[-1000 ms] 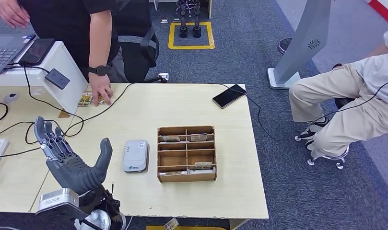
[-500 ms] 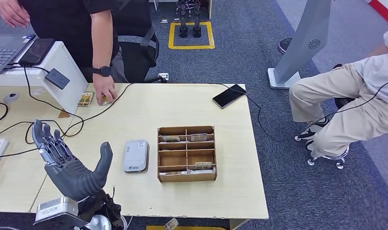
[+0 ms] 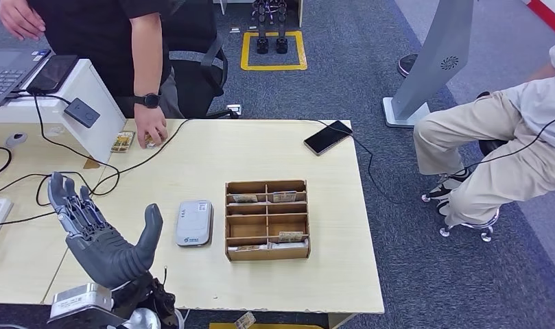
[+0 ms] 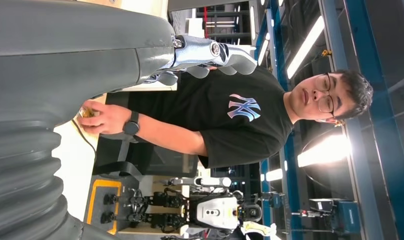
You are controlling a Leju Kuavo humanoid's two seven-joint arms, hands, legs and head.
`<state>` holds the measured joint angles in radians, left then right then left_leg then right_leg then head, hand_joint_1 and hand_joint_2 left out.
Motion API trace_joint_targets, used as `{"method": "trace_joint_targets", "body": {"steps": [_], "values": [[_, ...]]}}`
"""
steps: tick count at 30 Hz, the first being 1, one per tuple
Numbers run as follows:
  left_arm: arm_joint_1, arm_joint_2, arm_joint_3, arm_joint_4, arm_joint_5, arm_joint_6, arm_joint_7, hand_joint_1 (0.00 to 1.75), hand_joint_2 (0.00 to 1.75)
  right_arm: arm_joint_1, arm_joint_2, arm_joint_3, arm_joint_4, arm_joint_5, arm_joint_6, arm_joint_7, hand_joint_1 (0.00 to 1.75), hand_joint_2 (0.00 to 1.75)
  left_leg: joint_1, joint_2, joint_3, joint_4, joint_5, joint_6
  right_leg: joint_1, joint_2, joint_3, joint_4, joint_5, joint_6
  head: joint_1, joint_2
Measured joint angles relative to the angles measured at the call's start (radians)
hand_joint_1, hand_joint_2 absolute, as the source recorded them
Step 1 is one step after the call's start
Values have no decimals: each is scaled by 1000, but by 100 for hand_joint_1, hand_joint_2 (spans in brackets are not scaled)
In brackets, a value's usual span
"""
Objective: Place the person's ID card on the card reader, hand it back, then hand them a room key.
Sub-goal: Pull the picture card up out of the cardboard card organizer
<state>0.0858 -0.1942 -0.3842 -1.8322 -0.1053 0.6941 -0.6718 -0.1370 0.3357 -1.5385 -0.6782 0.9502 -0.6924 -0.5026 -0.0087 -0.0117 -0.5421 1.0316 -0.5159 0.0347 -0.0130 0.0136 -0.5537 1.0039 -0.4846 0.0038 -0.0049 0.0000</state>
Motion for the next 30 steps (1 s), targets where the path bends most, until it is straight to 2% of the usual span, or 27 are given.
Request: {"method": "trace_joint_targets", "body": {"steps": [30], "values": [[12, 6, -12, -16, 47, -12, -10, 0, 175, 4, 0, 0, -2, -29, 0, 9, 0, 175, 0, 0, 0, 0, 0, 0, 0, 0, 0, 0, 0, 0, 0, 0]]}}
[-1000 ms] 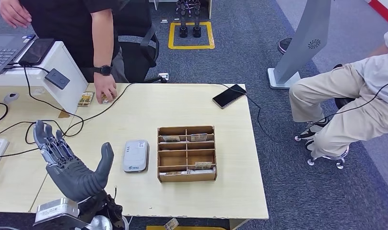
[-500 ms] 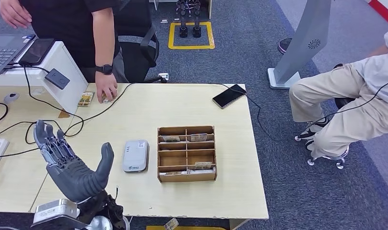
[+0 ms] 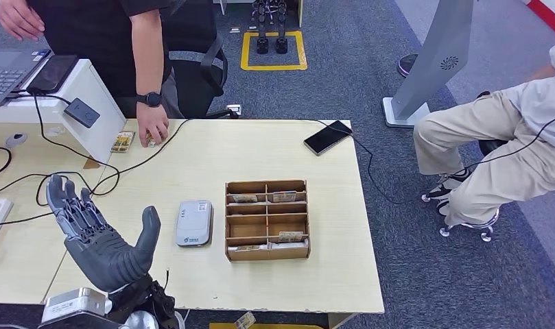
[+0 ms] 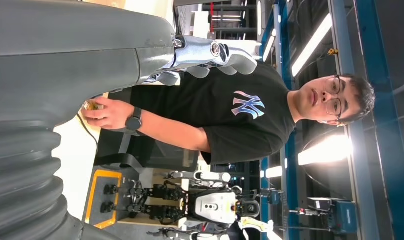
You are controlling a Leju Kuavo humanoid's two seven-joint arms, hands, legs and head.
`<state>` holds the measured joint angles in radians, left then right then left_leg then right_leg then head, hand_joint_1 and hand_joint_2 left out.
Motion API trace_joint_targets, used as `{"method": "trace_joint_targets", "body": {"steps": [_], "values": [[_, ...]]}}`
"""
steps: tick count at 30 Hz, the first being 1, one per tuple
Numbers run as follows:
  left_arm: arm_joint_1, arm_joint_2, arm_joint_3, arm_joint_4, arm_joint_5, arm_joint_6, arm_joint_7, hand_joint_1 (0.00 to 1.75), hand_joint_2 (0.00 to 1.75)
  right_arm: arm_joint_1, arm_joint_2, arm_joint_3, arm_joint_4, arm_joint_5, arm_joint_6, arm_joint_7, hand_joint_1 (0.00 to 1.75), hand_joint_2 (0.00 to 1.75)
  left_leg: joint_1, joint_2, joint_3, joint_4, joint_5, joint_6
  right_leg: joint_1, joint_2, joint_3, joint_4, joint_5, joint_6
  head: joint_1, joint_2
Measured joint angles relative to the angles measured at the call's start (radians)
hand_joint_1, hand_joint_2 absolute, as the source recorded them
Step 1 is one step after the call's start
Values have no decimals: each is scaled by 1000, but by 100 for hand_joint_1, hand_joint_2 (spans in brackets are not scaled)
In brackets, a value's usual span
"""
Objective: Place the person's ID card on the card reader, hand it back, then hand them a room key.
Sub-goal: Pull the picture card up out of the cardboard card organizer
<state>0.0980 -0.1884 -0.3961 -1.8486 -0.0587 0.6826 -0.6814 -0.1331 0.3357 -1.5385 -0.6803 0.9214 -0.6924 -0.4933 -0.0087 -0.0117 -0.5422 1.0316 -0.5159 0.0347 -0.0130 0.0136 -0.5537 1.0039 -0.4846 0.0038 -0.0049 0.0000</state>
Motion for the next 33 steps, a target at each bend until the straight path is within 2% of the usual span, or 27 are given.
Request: {"method": "trace_joint_targets", "body": {"steps": [16, 24, 33], "values": [[0, 1, 0, 0, -4, -1, 4, 0, 175, 1, 0, 0, -3, 3, 0, 1, 0, 175, 0, 0, 0, 0, 0, 0, 0, 0, 0, 0, 0, 0, 0, 0], [-26, 4, 9, 18, -50, 14, 39, 0, 175, -1, 1, 0, 2, 38, 0, -16, 0, 175, 0, 0, 0, 0, 0, 0, 0, 0, 0, 0, 0, 0, 0, 0], [-59, 3, 76, 64, 25, -29, 92, 0, 175, -2, 2, 0, 13, 46, 0, -20, 0, 175, 0, 0, 0, 0, 0, 0, 0, 0, 0, 0, 0, 0, 0, 0]]}}
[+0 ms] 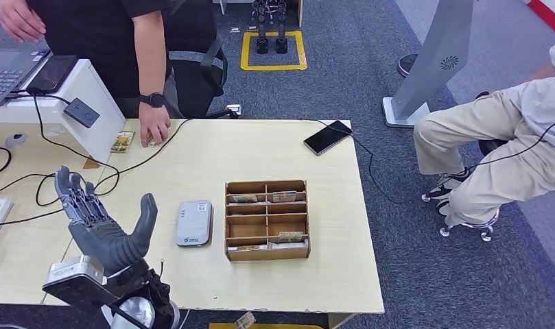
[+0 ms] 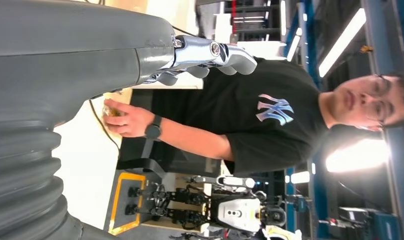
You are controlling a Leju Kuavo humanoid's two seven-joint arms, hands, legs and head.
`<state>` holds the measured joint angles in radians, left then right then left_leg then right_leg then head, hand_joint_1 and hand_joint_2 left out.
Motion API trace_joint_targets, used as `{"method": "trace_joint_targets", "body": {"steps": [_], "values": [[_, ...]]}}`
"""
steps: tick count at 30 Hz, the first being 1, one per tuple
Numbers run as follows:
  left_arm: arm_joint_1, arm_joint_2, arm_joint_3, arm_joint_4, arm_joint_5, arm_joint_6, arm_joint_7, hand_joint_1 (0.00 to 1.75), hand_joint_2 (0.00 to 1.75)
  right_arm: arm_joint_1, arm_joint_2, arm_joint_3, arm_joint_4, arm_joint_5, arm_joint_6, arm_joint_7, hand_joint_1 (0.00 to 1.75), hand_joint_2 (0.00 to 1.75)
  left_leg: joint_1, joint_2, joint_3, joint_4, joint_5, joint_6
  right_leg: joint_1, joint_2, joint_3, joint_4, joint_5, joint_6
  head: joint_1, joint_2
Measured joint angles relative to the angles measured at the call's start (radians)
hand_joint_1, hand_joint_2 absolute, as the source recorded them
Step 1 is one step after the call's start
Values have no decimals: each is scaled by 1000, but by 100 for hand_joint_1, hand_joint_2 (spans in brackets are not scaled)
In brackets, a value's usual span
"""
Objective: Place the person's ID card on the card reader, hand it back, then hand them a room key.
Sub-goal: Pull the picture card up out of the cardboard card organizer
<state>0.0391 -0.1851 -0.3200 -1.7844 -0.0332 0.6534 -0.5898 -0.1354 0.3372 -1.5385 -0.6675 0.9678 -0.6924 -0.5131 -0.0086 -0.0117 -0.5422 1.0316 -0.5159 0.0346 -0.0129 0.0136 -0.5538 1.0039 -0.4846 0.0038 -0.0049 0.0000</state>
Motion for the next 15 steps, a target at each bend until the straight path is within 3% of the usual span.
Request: {"method": "trace_joint_targets", "body": {"steps": [6, 10, 15], "values": [[-2, -13, 41, 8, 128, -47, 6, 0, 175, 0, 0, 0, 0, -4, 0, 0, 0, 175, 0, 0, 0, 0, 0, 0, 0, 0, 0, 0, 0, 0, 0, 0], [-2, -23, 60, 8, 173, -60, 6, 0, 0, 0, 0, 0, 1, -5, 0, 0, 0, 175, 0, 0, 0, 0, 0, 0, 0, 0, 0, 0, 0, 0, 0, 0], [-1, -26, 73, 8, 202, -70, 3, 0, 0, 0, 0, 0, 1, -9, 0, 3, 0, 175, 0, 0, 0, 0, 0, 0, 0, 0, 0, 0, 0, 0, 0, 0]]}}
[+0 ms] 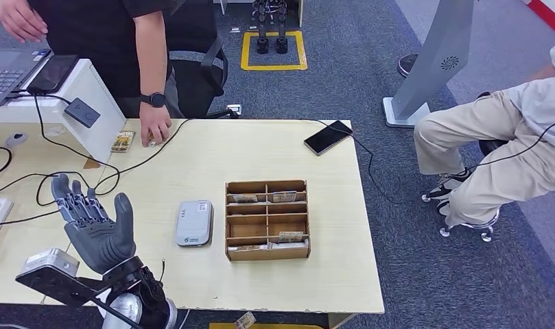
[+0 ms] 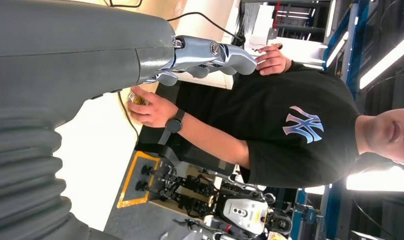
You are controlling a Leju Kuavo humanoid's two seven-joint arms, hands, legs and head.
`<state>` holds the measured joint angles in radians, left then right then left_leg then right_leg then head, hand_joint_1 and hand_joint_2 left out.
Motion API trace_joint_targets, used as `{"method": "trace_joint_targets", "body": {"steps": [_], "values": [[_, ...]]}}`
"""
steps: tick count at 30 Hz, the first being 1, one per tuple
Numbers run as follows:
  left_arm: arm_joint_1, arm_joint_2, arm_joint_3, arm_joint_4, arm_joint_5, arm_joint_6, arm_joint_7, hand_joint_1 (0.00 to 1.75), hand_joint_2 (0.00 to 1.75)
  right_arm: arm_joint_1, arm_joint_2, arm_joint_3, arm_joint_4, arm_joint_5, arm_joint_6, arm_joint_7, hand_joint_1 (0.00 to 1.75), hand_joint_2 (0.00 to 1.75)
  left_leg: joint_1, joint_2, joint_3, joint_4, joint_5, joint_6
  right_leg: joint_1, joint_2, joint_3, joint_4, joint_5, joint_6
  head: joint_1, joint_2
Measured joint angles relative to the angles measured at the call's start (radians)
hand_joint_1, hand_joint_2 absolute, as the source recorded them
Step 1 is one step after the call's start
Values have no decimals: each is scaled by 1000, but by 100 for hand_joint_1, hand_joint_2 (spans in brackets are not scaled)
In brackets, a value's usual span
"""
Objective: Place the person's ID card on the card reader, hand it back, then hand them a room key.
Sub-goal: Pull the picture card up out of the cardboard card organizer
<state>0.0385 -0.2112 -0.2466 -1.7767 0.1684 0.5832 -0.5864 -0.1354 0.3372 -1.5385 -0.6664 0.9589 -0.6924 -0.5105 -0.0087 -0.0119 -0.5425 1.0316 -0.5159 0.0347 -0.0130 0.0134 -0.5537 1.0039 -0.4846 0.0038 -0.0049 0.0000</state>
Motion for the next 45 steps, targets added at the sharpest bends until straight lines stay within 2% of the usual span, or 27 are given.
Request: {"method": "trace_joint_targets", "body": {"steps": [12, 16, 28, 32, 35, 39, 45], "values": [[10, 0, 1, 0, 18, -6, -4, 0, 0, 0, 0, 0, 0, -8, 0, 5, 0, 175, 0, 0, 0, 0, 0, 0, 0, 0, 0, 0, 0, 0, 0, 0], [22, 0, 1, -3, 24, -6, -11, 0, 175, 0, 0, 0, 0, -12, 0, 10, 0, 175, 0, 0, 0, 0, 0, 0, 0, 0, 0, 0, 0, 0, 0, 0], [45, -1, 1, -16, 6, 2, -33, 0, 175, 0, 0, 0, 0, -18, 0, 11, 0, 175, 0, 0, 0, 0, 0, 0, 0, 0, 0, 0, 0, 0, 0, 0], [46, -1, 1, -19, 2, 6, -39, 0, 0, 0, 0, 0, 0, -21, 0, 11, 0, 175, 0, 0, 0, 0, 0, 0, 0, 0, 0, 0, 0, 0, 0, 0], [47, -1, 1, -22, 1, 8, -40, 0, 0, 0, 0, 0, 0, -23, 0, 13, 0, 175, 0, 0, 0, 0, 0, 0, 0, 0, 0, 0, 0, 0, 0, 0], [48, -2, 1, -24, 1, 11, -40, 0, 175, 0, 0, 0, 0, -24, 0, 14, 0, 175, 0, 0, 0, 0, 0, 0, 0, 0, 0, 0, 0, 0, 0, 0], [50, -2, 1, -30, 4, 14, -40, 0, 175, 0, 0, 0, 1, -23, 0, 12, 0, 175, 0, 0, 0, 0, 0, 0, 0, 0, 0, 0, 0, 0, 0, 0]]}}
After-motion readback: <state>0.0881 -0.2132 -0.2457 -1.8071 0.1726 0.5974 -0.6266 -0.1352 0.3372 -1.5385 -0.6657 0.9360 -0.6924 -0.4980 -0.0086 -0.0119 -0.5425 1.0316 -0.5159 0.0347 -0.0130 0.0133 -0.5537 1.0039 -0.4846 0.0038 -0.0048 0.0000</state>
